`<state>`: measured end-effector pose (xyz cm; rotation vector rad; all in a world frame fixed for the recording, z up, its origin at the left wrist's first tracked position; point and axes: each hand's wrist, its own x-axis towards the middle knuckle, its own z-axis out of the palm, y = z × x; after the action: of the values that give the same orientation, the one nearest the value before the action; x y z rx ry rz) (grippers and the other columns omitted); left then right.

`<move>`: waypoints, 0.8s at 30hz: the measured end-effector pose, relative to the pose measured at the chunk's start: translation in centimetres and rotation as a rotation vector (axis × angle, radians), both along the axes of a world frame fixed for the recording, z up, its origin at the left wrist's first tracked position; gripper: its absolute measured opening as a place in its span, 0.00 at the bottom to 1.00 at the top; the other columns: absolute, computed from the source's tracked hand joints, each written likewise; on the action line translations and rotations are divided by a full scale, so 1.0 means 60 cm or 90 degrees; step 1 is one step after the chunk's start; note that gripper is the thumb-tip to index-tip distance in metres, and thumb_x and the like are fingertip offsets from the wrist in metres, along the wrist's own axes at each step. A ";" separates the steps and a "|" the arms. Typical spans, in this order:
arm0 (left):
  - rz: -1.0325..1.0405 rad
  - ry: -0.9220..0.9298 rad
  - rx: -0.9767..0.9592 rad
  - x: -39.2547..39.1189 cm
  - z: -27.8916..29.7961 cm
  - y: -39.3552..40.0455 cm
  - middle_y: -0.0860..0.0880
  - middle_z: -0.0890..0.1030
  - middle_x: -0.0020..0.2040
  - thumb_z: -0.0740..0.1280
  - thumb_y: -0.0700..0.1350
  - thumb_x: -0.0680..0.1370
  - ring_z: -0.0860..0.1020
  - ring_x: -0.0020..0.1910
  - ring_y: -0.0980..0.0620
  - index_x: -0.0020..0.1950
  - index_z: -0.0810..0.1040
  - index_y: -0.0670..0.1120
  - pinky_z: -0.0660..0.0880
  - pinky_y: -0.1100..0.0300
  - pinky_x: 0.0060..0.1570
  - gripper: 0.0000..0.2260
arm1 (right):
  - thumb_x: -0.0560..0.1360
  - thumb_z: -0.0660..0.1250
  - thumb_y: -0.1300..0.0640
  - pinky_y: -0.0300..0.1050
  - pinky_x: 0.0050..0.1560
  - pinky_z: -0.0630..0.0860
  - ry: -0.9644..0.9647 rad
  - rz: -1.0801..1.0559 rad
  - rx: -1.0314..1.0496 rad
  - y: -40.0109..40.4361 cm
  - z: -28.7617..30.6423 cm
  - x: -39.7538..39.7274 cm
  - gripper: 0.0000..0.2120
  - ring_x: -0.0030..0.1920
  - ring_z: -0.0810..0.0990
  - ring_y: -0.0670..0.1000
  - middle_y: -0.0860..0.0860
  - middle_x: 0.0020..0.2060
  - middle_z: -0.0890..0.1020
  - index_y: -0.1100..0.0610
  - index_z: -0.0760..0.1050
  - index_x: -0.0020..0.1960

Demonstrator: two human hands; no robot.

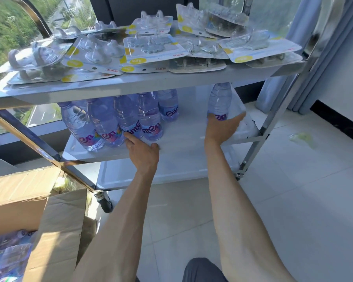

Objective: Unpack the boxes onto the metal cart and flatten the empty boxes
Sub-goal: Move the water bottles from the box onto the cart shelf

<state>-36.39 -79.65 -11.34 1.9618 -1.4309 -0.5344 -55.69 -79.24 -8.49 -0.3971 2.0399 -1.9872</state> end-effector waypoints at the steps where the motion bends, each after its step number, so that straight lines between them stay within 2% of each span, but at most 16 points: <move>1: -0.003 0.004 0.006 0.000 0.002 -0.002 0.39 0.60 0.77 0.74 0.44 0.72 0.64 0.73 0.38 0.80 0.44 0.39 0.67 0.47 0.68 0.48 | 0.67 0.78 0.59 0.48 0.70 0.68 -0.015 0.038 0.019 -0.011 0.000 0.001 0.49 0.71 0.69 0.55 0.55 0.73 0.69 0.57 0.53 0.79; 3: -0.005 0.010 0.017 0.003 0.008 -0.002 0.39 0.58 0.78 0.73 0.43 0.73 0.63 0.74 0.38 0.80 0.43 0.38 0.67 0.48 0.68 0.47 | 0.67 0.78 0.57 0.55 0.65 0.73 0.021 0.033 0.061 -0.023 -0.004 0.017 0.41 0.67 0.73 0.56 0.54 0.67 0.75 0.56 0.63 0.75; 5: 0.001 0.003 0.023 0.003 0.014 0.000 0.39 0.57 0.78 0.71 0.42 0.74 0.62 0.75 0.39 0.80 0.43 0.39 0.66 0.48 0.68 0.46 | 0.70 0.76 0.58 0.56 0.58 0.76 0.059 -0.018 0.087 -0.021 -0.007 0.043 0.29 0.61 0.77 0.56 0.53 0.60 0.79 0.56 0.70 0.68; 8: -0.004 0.012 0.024 0.003 0.012 0.002 0.39 0.57 0.78 0.71 0.42 0.74 0.62 0.75 0.39 0.80 0.43 0.39 0.66 0.49 0.69 0.45 | 0.74 0.72 0.59 0.52 0.56 0.75 0.161 0.041 0.101 -0.019 -0.029 0.077 0.25 0.60 0.77 0.57 0.54 0.60 0.79 0.57 0.70 0.69; 10: -0.009 0.005 0.023 0.001 0.012 0.003 0.39 0.57 0.78 0.71 0.42 0.74 0.62 0.75 0.39 0.80 0.44 0.39 0.65 0.49 0.69 0.45 | 0.76 0.70 0.60 0.49 0.56 0.71 0.177 0.091 0.084 -0.026 -0.031 0.094 0.23 0.61 0.75 0.57 0.55 0.61 0.79 0.59 0.70 0.69; 12: 0.004 -0.005 0.014 0.002 0.010 0.001 0.40 0.57 0.79 0.70 0.42 0.74 0.62 0.75 0.40 0.80 0.44 0.39 0.65 0.49 0.69 0.44 | 0.77 0.64 0.60 0.48 0.50 0.71 0.180 0.091 0.063 -0.028 -0.035 0.111 0.15 0.56 0.78 0.59 0.56 0.55 0.82 0.60 0.75 0.63; 13: 0.005 -0.010 0.011 0.002 0.008 0.000 0.40 0.57 0.79 0.70 0.42 0.75 0.61 0.75 0.40 0.80 0.44 0.39 0.66 0.49 0.69 0.43 | 0.75 0.60 0.59 0.47 0.47 0.70 0.194 0.085 0.061 -0.024 -0.041 0.117 0.14 0.52 0.79 0.59 0.56 0.50 0.82 0.60 0.77 0.58; 15: -0.009 -0.013 0.010 -0.002 0.007 0.001 0.40 0.56 0.79 0.69 0.42 0.75 0.61 0.75 0.40 0.80 0.43 0.39 0.66 0.49 0.69 0.43 | 0.69 0.58 0.60 0.48 0.48 0.72 0.248 0.110 0.065 -0.015 -0.056 0.130 0.20 0.53 0.78 0.59 0.56 0.50 0.81 0.60 0.77 0.58; 17: -0.015 -0.009 0.013 -0.001 0.007 0.000 0.39 0.57 0.79 0.69 0.42 0.75 0.61 0.75 0.40 0.80 0.43 0.39 0.66 0.49 0.68 0.43 | 0.63 0.62 0.58 0.52 0.55 0.74 0.276 0.137 0.090 -0.018 -0.060 0.140 0.27 0.59 0.74 0.59 0.57 0.56 0.78 0.60 0.74 0.63; 18: -0.013 -0.011 0.007 0.001 0.004 -0.001 0.39 0.57 0.79 0.69 0.42 0.75 0.61 0.75 0.40 0.80 0.43 0.39 0.67 0.49 0.68 0.43 | 0.62 0.64 0.56 0.54 0.55 0.75 0.262 0.142 0.094 -0.025 -0.054 0.144 0.29 0.59 0.73 0.59 0.57 0.57 0.77 0.60 0.73 0.63; 21: -0.005 -0.020 -0.010 0.002 0.000 0.000 0.40 0.58 0.78 0.69 0.41 0.73 0.62 0.74 0.39 0.80 0.44 0.38 0.68 0.48 0.66 0.43 | 0.61 0.70 0.48 0.54 0.54 0.76 0.233 0.163 0.095 -0.044 -0.031 0.148 0.34 0.57 0.76 0.59 0.56 0.57 0.78 0.59 0.72 0.65; 24: -0.007 -0.015 -0.010 0.000 0.001 -0.001 0.40 0.59 0.77 0.69 0.41 0.73 0.64 0.73 0.39 0.80 0.45 0.38 0.69 0.47 0.66 0.44 | 0.62 0.74 0.43 0.51 0.54 0.77 0.194 0.201 0.080 -0.044 -0.028 0.141 0.37 0.56 0.78 0.57 0.53 0.57 0.80 0.54 0.68 0.67</move>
<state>-36.37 -79.69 -11.30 1.9538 -1.4574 -0.5051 -47.25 -81.90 -10.17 -0.9779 2.1004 -1.6825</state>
